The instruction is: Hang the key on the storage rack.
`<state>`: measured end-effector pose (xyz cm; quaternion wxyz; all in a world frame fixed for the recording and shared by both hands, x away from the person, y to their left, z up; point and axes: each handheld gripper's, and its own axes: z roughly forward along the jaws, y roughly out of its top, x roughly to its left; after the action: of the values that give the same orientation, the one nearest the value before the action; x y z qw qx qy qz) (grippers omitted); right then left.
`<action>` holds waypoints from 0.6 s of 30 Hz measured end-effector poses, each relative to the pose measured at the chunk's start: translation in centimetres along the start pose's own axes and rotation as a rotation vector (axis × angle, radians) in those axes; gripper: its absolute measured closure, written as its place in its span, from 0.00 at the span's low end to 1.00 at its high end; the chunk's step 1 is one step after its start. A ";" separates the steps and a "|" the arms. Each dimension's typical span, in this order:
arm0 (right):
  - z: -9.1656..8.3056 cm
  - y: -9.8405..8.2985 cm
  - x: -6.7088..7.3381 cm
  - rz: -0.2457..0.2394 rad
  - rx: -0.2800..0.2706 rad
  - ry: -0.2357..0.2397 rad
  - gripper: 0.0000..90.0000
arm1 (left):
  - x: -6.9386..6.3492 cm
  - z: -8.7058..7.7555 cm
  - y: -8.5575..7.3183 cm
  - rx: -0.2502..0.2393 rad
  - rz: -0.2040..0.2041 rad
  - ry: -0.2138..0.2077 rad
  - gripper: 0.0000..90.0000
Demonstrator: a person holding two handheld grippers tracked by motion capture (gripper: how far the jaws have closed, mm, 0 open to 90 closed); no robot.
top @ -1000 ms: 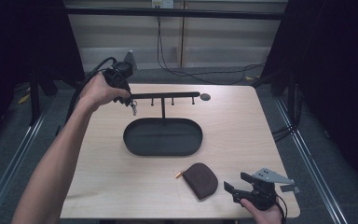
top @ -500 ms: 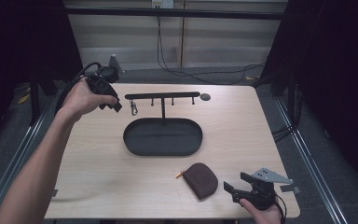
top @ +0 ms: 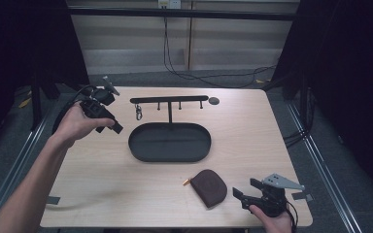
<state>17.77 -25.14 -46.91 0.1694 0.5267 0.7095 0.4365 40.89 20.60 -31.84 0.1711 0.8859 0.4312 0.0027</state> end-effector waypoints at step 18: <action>0.0 0.1 0.0 0.008 0.003 0.011 0.24 | 0.2 1.4 -7.1 -0.271 -0.039 -0.066 0.46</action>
<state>17.83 -25.12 -46.86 0.1629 0.5271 0.7090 0.4392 35.83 24.36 -35.35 0.3033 0.8458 0.4380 0.0285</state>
